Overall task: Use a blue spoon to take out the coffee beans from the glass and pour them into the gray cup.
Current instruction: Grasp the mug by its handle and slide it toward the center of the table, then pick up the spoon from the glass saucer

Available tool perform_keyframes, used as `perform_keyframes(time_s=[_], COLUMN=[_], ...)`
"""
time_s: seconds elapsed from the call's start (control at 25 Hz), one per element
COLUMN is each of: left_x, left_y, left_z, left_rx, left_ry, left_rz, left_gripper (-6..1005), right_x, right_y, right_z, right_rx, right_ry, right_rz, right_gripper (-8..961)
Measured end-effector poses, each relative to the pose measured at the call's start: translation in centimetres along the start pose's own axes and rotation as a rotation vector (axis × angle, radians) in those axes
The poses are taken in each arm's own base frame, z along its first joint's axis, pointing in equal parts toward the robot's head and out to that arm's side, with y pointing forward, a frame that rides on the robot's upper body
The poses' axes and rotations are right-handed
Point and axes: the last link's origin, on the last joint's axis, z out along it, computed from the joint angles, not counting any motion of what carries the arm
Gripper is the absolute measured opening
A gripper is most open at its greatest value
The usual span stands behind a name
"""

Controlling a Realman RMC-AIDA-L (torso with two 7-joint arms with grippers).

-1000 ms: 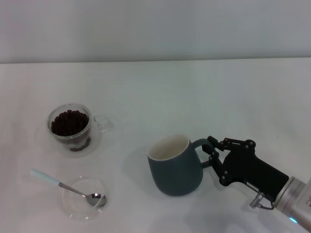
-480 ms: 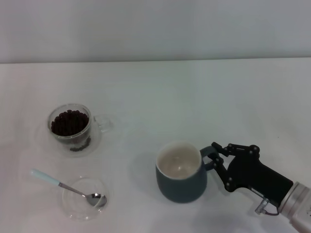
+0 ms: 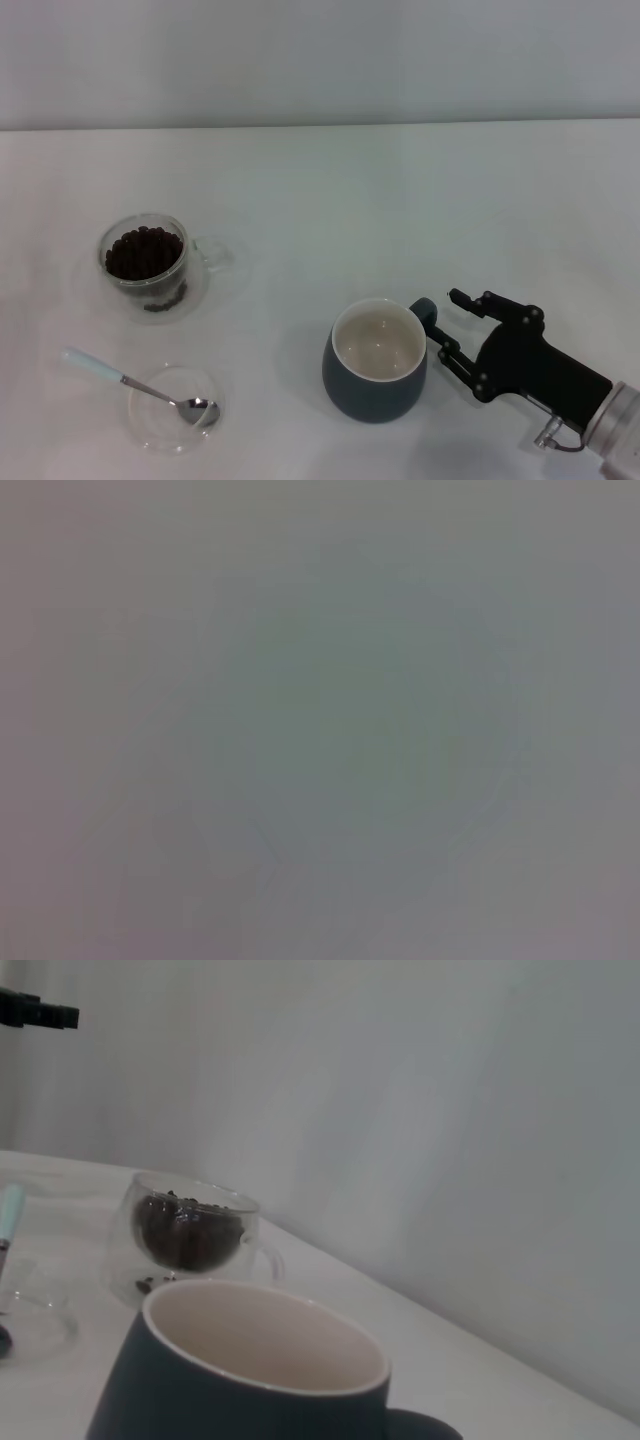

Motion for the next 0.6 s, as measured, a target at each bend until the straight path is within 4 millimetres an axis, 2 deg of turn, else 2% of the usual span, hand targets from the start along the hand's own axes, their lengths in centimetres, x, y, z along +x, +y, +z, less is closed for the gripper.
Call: perform_keyframes(time_s=[0.24,0.36,0.4,0.44,0.6], left_x=[-0.1,-0.2,-0.2,-0.2,-0.1], left_y=[-0.1,0.0,0.0,0.1,0.4], left_z=[-0.2,-0.3,-0.5,-0.6,-2.0], left_rx=[0.004,-0.001,-0.005,-0.007,-0.054], left_ry=[-0.004,-0.008,-0.005,-0.003,0.017], left_rz=[-0.001,-0.008,-0.016,-0.023,-0.134], left_gripper=[699,699,699,699,699], right_x=[0.3,0.4,0.3,0.3,0.1], right_y=[-0.3,-0.6,-1.0,-1.0,-2.3], right_z=[-1.8,-3.5,-4.7,-4.7,-6.8], right_rx=[0.029,0.066,0.100,0.100,0.204], right_ry=[-0.019,-0.049,-0.073,-0.073,-0.114], right_rz=[-0.002,-0.001,0.001,0.001,-0.001], right_gripper=[526,596,619,619,617])
